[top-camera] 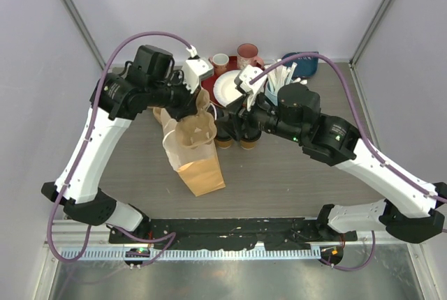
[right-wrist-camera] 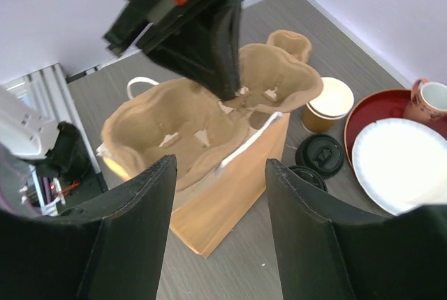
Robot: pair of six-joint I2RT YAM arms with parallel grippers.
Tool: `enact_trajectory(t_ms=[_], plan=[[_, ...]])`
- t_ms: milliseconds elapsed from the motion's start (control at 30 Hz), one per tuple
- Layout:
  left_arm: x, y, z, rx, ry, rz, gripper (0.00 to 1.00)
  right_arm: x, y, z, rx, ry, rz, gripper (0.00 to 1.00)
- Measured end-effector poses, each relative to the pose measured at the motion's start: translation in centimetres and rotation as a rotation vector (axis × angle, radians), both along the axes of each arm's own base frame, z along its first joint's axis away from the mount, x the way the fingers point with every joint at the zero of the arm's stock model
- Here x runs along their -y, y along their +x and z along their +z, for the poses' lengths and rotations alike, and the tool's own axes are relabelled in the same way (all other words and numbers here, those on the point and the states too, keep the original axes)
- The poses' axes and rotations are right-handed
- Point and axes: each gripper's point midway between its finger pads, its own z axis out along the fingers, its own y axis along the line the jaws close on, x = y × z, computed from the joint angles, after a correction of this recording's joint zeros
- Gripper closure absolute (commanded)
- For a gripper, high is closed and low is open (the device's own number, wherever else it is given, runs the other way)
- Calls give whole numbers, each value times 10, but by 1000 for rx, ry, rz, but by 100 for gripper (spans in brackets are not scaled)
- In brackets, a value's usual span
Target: Pack the takeout coffee
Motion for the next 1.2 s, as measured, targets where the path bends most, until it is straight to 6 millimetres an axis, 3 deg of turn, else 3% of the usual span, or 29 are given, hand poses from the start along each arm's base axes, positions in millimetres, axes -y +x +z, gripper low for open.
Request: enact_trajectory(t_ms=[133, 333, 467, 700, 867, 1067, 1200], plan=[[1, 0, 3, 13, 2, -2, 100, -4, 16, -10, -35, -5, -72, 40], [5, 3, 28, 91, -33, -11, 100, -8, 34, -24, -86, -13, -139, 38], [13, 1, 40, 131, -62, -33, 100, -3, 44, -20, -108, 25, -180, 38], [23, 5, 42, 145, -75, -50, 100, 3, 54, -14, -139, 75, -226, 38], [30, 9, 36, 139, -72, -62, 100, 12, 54, -3, -138, 120, -243, 38], [33, 9, 12, 83, -39, -70, 100, 22, 53, 9, -121, 157, -258, 38], [29, 7, -3, 60, -11, -66, 100, 19, 55, 6, -130, 153, -249, 39]])
